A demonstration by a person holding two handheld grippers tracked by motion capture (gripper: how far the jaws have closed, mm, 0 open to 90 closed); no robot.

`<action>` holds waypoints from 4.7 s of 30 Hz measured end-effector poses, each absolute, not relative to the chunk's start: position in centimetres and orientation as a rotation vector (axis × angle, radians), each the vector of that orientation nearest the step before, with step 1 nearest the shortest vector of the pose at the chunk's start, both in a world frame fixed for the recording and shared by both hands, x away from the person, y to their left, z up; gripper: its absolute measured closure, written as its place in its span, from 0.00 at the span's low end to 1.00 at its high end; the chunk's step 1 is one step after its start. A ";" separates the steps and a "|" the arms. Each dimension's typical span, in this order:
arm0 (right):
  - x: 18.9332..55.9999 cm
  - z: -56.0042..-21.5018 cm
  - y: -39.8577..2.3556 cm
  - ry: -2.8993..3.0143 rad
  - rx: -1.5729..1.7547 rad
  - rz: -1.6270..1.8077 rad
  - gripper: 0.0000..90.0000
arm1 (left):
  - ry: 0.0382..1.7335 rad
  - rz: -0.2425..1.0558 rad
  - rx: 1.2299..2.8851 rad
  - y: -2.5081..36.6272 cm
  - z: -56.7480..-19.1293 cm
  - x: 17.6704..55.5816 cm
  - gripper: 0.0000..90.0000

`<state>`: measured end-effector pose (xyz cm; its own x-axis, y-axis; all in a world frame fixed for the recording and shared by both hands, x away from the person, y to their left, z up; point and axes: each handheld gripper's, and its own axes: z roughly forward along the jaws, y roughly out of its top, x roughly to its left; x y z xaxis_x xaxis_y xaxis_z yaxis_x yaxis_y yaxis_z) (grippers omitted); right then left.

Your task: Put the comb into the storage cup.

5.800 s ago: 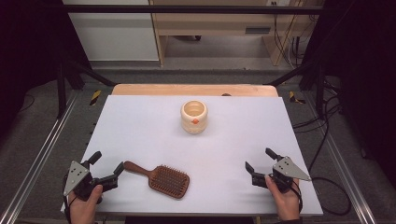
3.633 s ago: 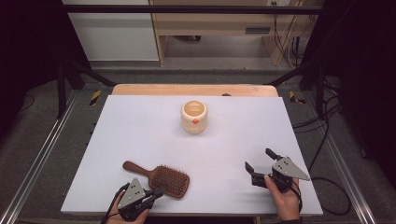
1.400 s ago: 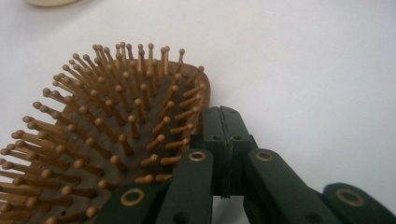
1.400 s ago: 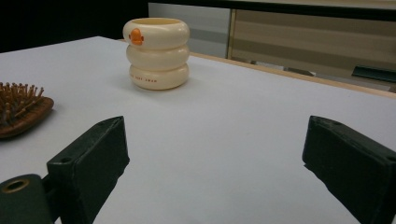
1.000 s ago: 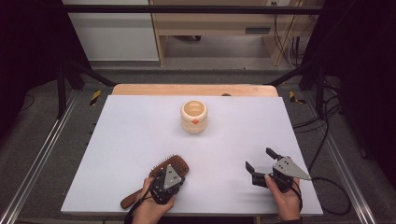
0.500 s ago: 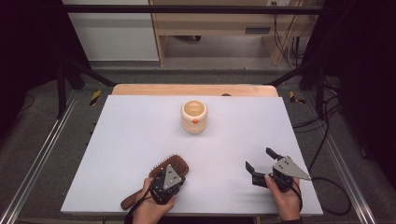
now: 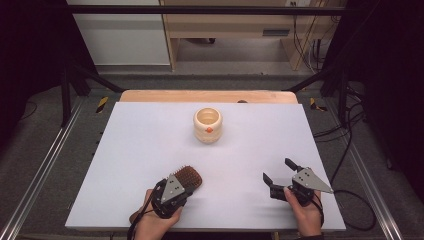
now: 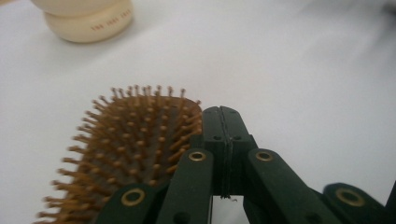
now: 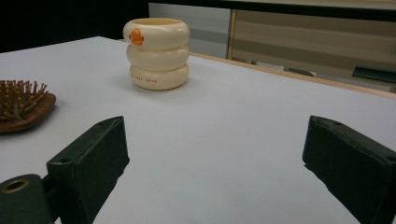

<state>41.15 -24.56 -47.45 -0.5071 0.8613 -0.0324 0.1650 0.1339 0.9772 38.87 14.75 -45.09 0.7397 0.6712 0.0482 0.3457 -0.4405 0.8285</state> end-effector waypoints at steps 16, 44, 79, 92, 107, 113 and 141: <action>41.2 -47.5 -24.5 1.789 0.988 1.411 0.08 | 0.857 0.575 2.013 19.9 -43.2 38.8 0.90; 41.2 -47.5 -24.6 1.784 0.998 1.414 0.08 | 0.973 0.440 2.146 21.7 -42.4 39.5 0.09; 41.2 -47.5 -24.6 1.786 0.999 1.411 0.07 | 0.950 0.367 2.342 21.7 -43.8 39.5 0.08; 41.2 -47.5 -24.6 1.786 1.001 1.409 0.07 | 0.950 0.353 2.379 22.1 -44.1 39.4 0.10; 41.1 -47.5 -24.6 1.788 1.000 1.408 0.07 | 0.940 0.326 2.391 22.4 -44.2 39.5 0.14; 41.2 -47.6 -24.5 1.791 0.999 1.405 0.07 | 0.939 0.310 2.405 22.4 -44.3 39.7 0.18; 41.2 -47.5 -24.6 1.792 0.998 1.414 0.07 | 0.920 0.165 2.588 20.8 -45.0 41.3 0.59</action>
<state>41.20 -24.59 -47.52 -0.5076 0.8611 -0.0273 0.1736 0.1332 0.9758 41.33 20.81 -44.97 0.7779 0.6281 -0.0186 0.5826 -0.7099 0.3957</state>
